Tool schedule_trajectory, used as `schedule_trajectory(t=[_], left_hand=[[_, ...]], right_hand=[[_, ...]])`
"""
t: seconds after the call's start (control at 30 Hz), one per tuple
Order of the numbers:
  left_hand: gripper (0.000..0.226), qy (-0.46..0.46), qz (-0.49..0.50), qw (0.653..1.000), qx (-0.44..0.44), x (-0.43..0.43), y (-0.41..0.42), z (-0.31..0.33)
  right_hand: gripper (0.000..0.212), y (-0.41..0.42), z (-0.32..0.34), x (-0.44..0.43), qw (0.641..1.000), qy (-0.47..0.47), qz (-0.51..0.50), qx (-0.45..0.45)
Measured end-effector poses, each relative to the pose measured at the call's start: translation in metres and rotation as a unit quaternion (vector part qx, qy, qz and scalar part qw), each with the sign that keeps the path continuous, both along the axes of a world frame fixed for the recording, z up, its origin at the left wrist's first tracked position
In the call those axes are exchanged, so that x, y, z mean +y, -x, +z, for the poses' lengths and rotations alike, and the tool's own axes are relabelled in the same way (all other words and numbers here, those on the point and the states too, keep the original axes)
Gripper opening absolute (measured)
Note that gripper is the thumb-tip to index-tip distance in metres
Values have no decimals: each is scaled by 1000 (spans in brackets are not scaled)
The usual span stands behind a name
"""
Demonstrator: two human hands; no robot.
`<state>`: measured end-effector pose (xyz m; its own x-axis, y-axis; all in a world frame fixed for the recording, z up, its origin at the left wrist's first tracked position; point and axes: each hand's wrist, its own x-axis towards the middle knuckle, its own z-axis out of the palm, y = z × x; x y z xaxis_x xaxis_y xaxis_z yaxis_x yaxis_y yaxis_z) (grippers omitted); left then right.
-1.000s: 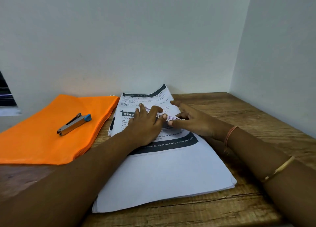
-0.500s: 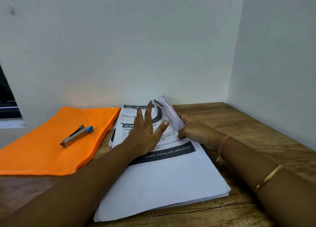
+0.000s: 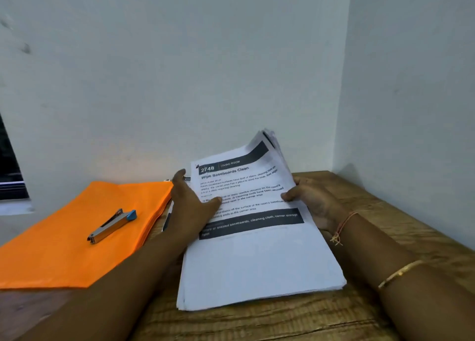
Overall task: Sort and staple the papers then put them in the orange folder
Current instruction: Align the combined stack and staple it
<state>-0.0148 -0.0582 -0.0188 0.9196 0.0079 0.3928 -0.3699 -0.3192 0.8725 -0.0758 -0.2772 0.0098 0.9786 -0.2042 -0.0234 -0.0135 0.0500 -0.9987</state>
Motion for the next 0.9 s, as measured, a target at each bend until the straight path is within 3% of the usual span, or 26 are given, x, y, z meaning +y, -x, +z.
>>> schedule_trajectory(t=[0.1, 0.2, 0.27, 0.4, 0.53, 0.6, 0.7, 0.83, 0.9], left_hand=[[58, 184, -101, 965, 157, 0, 9, 15], [26, 193, -197, 933, 232, -1, 14, 20], [24, 180, -198, 944, 192, -2, 15, 21], [26, 122, -130, 984, 21, -5, 21, 27], [14, 111, -98, 979, -138, -9, 36, 34], [14, 138, -103, 969, -180, -10, 44, 39], [16, 192, -125, 958, -172, -10, 46, 40], [12, 160, -146, 975, -46, -11, 39, 20], [25, 142, -164, 976, 6, -9, 32, 10]], right_hand=[[33, 1, 6, -7, 998, -34, -29, -48], [36, 0, 10, -12, 991, -37, -70, -108], [35, 1, 13, -13, 984, -33, -89, -149], [26, 5, 16, -12, 979, -31, -70, -187], [18, 12, 19, -1, 944, 102, -110, -294], [22, 17, 25, 7, 914, 109, -133, -367], [20, 19, 26, 7, 899, 89, -147, -403], [15, 11, 10, 1, 932, 125, -100, -324], [18, 8, 4, 1, 940, 132, -82, -304]])
